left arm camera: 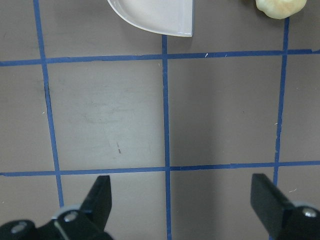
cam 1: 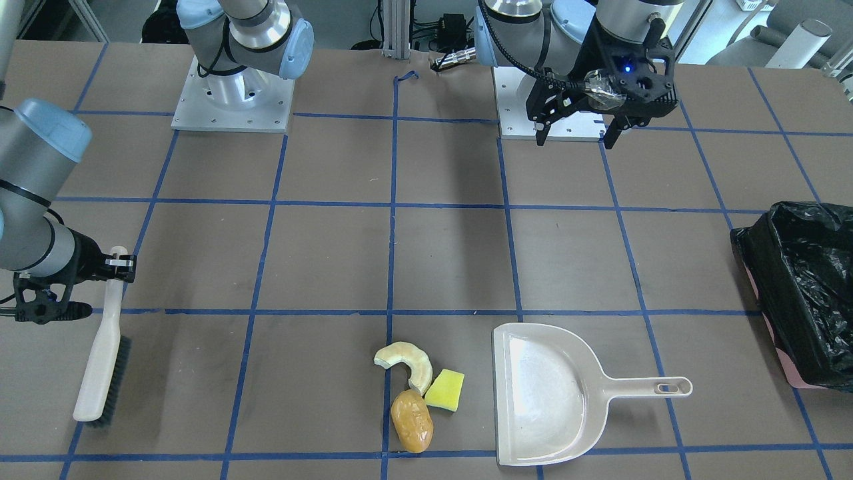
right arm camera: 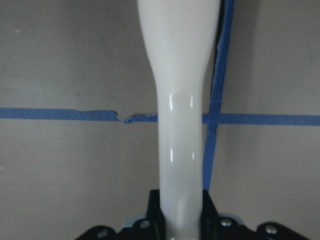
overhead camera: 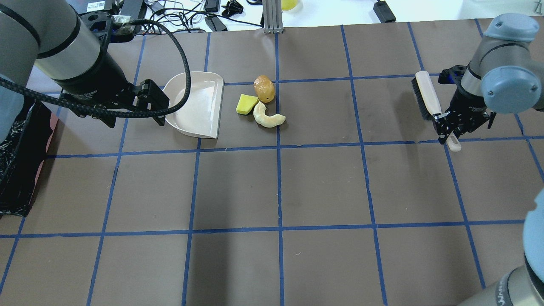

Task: Sweep and dump trash into bin
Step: 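Lift the brush with the right gripper and carry it toward the trash items, then lift and reposition the white dustpan with the left gripper beside the trash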

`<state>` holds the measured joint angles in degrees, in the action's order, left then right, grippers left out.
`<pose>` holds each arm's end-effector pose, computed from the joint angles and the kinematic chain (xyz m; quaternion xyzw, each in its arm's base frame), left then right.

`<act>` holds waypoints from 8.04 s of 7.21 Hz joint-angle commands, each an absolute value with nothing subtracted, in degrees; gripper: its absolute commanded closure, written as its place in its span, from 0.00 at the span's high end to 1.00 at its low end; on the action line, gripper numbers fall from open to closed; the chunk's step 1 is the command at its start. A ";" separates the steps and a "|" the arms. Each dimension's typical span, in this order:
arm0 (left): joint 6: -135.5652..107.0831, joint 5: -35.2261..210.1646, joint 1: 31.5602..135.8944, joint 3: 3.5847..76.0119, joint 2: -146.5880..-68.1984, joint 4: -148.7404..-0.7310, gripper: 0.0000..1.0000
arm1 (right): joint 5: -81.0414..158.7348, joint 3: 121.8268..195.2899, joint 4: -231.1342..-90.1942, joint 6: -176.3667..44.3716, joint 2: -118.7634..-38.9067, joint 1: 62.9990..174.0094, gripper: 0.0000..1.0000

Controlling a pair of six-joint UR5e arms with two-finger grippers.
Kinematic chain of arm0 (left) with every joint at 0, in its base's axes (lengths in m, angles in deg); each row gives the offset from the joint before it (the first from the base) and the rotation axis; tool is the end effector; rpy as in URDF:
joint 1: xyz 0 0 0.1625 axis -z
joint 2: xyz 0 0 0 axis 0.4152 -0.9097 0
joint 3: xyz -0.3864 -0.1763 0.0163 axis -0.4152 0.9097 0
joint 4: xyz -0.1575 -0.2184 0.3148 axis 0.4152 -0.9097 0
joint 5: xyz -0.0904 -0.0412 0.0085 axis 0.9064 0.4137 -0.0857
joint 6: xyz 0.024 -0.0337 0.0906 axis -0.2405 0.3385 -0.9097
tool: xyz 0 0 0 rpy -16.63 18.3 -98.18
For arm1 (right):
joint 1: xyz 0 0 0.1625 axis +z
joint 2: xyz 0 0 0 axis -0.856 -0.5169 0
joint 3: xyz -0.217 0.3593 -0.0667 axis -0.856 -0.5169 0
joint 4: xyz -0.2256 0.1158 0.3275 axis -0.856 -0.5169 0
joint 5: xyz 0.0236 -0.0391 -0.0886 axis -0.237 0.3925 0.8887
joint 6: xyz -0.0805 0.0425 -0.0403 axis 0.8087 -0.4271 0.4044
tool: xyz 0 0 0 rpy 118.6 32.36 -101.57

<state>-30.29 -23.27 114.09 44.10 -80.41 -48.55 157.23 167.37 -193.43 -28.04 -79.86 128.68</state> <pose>-0.1312 -0.4414 0.5025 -0.0078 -0.9998 0.0178 0.0067 -0.0750 -0.5631 0.2458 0.0156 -0.9939 -0.1090 0.0083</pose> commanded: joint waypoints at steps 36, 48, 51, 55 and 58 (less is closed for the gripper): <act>-31.17 -20.11 114.18 44.19 -82.35 -48.37 1.00 | 150.64 150.03 -187.98 -71.46 -68.88 163.20 0.00; -88.93 -23.00 100.91 32.79 -106.75 -23.50 1.00 | 148.09 150.03 -188.16 -71.82 -68.79 163.37 0.00; -111.61 -24.77 99.25 22.96 -115.98 -22.88 0.94 | 148.00 150.11 -188.24 -71.82 -68.79 163.37 0.00; -131.85 -24.94 99.06 19.76 -125.49 -24.20 0.91 | 145.48 150.03 -188.24 -71.73 -68.71 163.37 0.00; -131.89 -24.94 99.50 20.28 -125.51 -29.36 0.89 | 143.96 150.11 -188.16 -71.82 -68.53 163.37 0.00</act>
<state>-131.65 -24.94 99.43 20.11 -125.65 -26.88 144.30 150.10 -188.16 -71.81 -68.61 163.37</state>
